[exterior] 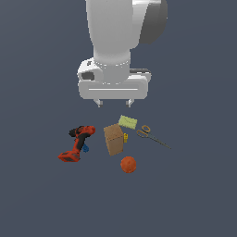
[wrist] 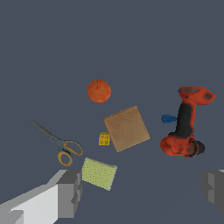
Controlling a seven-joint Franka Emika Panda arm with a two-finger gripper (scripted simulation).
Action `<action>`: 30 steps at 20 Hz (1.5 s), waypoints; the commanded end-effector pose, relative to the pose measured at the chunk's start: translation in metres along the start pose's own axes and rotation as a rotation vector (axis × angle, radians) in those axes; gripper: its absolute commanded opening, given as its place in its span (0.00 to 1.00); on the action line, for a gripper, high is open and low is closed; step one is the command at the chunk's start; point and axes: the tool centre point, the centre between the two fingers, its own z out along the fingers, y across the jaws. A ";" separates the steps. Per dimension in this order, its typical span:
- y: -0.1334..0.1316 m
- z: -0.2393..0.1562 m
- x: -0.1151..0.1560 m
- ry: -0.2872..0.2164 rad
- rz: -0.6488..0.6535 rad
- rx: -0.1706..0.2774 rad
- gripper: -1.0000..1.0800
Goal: Pick up a designated object from a clutter of objects.
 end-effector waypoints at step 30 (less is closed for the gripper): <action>-0.040 0.058 -0.013 -0.015 -0.258 -0.005 0.96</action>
